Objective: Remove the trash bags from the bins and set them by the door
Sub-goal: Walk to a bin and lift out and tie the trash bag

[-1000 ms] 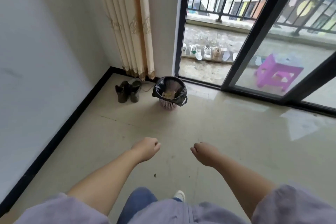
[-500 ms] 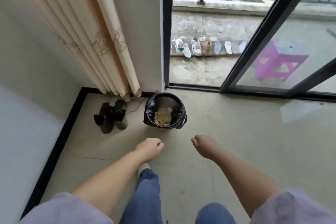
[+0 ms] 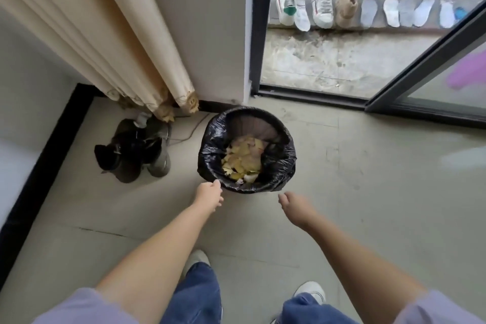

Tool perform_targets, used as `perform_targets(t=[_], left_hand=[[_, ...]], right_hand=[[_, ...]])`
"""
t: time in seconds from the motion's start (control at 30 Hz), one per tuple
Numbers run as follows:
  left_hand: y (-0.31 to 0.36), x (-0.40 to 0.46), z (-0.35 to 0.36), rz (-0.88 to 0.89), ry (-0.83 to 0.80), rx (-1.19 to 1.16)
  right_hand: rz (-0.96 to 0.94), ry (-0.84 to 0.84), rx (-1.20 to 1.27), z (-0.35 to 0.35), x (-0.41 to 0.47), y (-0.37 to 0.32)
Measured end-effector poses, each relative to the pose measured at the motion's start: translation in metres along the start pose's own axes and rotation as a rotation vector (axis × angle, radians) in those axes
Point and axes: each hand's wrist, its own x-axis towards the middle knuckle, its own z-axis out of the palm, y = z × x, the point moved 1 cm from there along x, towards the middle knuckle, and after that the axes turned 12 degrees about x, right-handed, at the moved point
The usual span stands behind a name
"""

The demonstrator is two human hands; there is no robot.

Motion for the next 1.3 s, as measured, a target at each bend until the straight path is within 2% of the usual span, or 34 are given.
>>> perform_targets(t=[0.13,0.23,0.3,0.43,0.57,0.67,0.8,0.93,1.03,1.17,1.3], left_hand=[[-0.025,0.073,0.023,-0.106,-0.025,-0.179],[-0.022,0.123,0.036,-0.039,-0.148,-0.442],[-0.014,0.153,0.042,0.04,-0.155,-0.514],[0.004,0.199,0.062,0.193,-0.041,-0.437],[0.033,0.198,0.089,0.217,-0.024,-0.535],[0.047,0.203,0.089,0.197,0.008,-0.668],[0.047,0.213,0.066,0.164,0.15,-0.812],[0.05,0.212,0.044,0.182,0.174,-0.985],[0.05,0.211,0.031,0.186,0.212,-0.934],[0.043,0.205,0.029,0.184,0.246,-0.856],[0.048,0.195,0.023,0.206,0.345,-0.852]], right_hand=[[0.105,-0.007,0.425,0.021,0.072,0.037],[0.162,-0.125,0.783,0.028,0.117,0.056],[0.124,-0.176,0.914,0.027,0.147,0.061],[-0.046,-0.227,1.141,0.011,0.196,0.05],[-0.116,-0.128,1.246,-0.024,0.227,0.03],[-0.073,-0.109,1.373,-0.04,0.234,0.026],[-0.039,-0.265,1.448,-0.041,0.242,0.039],[-0.088,-0.347,1.336,-0.045,0.242,0.045],[-0.118,-0.264,1.22,-0.055,0.235,0.042],[-0.082,-0.279,1.144,-0.052,0.226,0.045],[-0.135,-0.192,1.419,-0.053,0.222,0.038]])
